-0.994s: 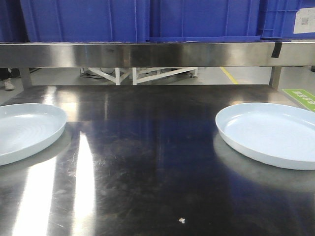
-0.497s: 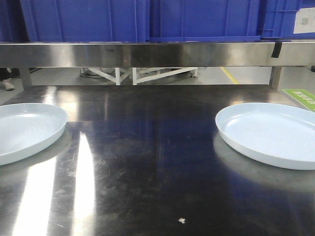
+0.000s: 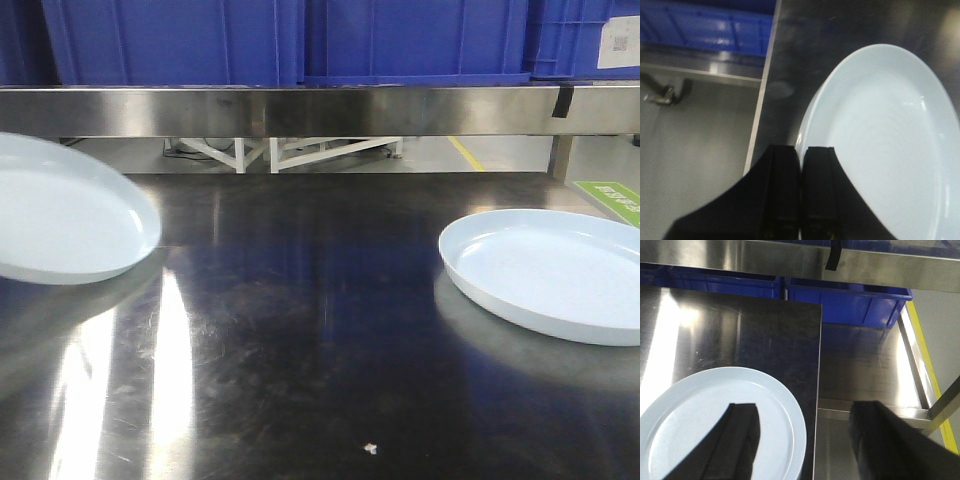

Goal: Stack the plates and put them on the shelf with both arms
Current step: 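Lift the plate with the left gripper and carry it toward the table center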

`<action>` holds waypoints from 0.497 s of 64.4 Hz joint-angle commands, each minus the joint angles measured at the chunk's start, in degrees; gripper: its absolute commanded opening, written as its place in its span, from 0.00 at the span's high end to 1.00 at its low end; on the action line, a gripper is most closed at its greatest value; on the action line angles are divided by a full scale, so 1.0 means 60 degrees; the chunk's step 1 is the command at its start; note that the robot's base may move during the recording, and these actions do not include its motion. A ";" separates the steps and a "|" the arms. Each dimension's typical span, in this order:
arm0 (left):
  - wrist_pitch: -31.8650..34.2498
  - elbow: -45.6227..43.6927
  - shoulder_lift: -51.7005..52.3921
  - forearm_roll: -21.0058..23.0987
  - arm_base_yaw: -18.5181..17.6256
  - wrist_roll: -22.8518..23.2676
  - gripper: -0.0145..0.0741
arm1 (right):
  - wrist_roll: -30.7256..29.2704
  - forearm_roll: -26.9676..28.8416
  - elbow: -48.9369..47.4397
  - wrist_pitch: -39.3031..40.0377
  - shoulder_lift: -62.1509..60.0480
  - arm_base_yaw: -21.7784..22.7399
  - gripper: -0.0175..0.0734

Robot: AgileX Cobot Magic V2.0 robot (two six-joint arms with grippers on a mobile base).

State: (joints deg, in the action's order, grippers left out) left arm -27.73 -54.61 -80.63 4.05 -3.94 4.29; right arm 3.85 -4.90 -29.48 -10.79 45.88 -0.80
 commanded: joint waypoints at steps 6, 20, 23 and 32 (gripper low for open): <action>0.0452 -0.0857 0.0397 0.0617 -0.0953 0.0058 0.74 | -0.0058 -0.0035 -0.0375 0.0729 -0.0028 0.0022 0.25; 0.1049 -0.1108 0.0397 0.1443 -0.2348 0.0058 0.74 | -0.0058 -0.0035 -0.0375 0.0718 -0.0028 0.0022 0.25; 0.1113 -0.1108 0.0397 0.1583 -0.2664 0.0058 0.74 | -0.0058 -0.0035 -0.0375 0.0718 -0.0028 0.0022 0.25; 0.1188 -0.1108 0.0246 0.1601 -0.3474 0.0058 0.74 | -0.0058 -0.0035 -0.0375 0.0718 -0.0028 0.0022 0.25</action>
State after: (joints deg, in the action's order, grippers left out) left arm -24.96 -59.26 -80.53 12.32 -22.06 4.29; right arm 3.85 -4.90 -29.48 -10.79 45.88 -0.80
